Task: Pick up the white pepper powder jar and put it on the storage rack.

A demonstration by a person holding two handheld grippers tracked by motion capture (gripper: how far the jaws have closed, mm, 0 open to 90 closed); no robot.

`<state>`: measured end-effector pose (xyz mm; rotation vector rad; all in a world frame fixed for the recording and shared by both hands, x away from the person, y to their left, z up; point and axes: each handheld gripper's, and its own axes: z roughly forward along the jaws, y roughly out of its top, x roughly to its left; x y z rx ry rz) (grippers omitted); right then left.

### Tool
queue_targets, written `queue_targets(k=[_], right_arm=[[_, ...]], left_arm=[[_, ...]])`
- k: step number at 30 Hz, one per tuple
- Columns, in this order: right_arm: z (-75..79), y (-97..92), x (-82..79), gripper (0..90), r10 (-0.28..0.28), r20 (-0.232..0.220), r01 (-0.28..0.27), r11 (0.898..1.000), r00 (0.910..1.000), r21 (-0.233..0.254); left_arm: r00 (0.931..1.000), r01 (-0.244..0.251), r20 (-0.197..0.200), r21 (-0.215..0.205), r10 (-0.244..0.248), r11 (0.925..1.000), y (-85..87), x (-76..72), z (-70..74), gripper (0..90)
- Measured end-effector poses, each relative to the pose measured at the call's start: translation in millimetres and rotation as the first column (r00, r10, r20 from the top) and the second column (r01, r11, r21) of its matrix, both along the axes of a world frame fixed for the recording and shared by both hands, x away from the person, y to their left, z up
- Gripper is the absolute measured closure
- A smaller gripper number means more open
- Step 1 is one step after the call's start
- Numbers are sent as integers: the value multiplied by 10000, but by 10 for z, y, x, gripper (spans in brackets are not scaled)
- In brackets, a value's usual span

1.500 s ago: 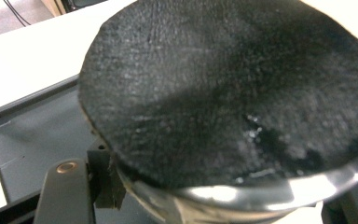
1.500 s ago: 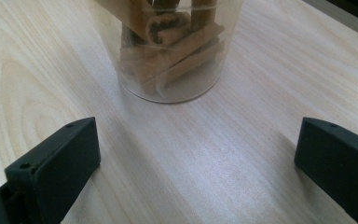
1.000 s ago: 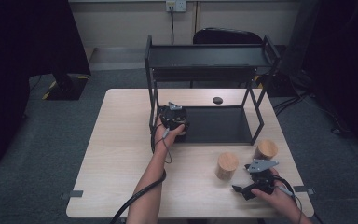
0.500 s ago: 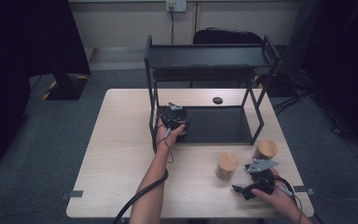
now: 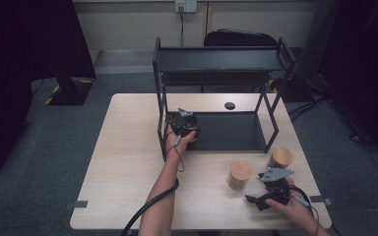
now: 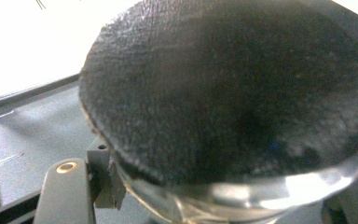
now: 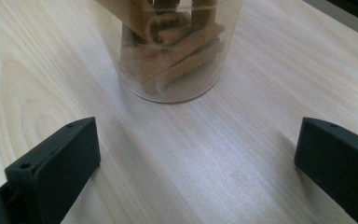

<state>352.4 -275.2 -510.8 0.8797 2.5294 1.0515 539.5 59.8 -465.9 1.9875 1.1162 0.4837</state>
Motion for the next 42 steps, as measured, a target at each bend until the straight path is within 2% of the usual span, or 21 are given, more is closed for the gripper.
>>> queue_targets(k=[9, 24, 27, 29, 30, 38, 42], right_arm=[[0, -1, 0, 0, 9, -1, -9, 10000, 10000, 2], [0, -1, 0, 0, 11, -1, -11, 10000, 10000, 0], [0, -1, 0, 0, 10, -3, -10, 10000, 10000, -1], [0, -1, 0, 0, 10, -1, -10, 10000, 10000, 0], [0, -1, 0, 0, 10, -2, -10, 10000, 10000, -1], [0, -1, 0, 0, 10, -1, -10, 10000, 10000, -2], [0, -1, 0, 0, 9, -3, -9, 10000, 10000, -1]], left_arm=[[9998, -106, 147, -306, 111, 9995, 2, -13, -26, 294], [9999, -65, 107, -374, 69, 9993, 10, -10, -23, 286], [9999, -111, 98, -436, 116, 9990, 9, -8, -12, 262], [9997, -245, -11, -477, 244, 9986, 10, -6, -5, 211], [9993, -363, -104, -627, 358, 9974, 14, -9, -7, 152], [9989, -426, -210, -524, 415, 9977, 30, -38, -7, 98], [9988, -429, -252, -621, 414, 9971, 50, -57, -13, 87]])
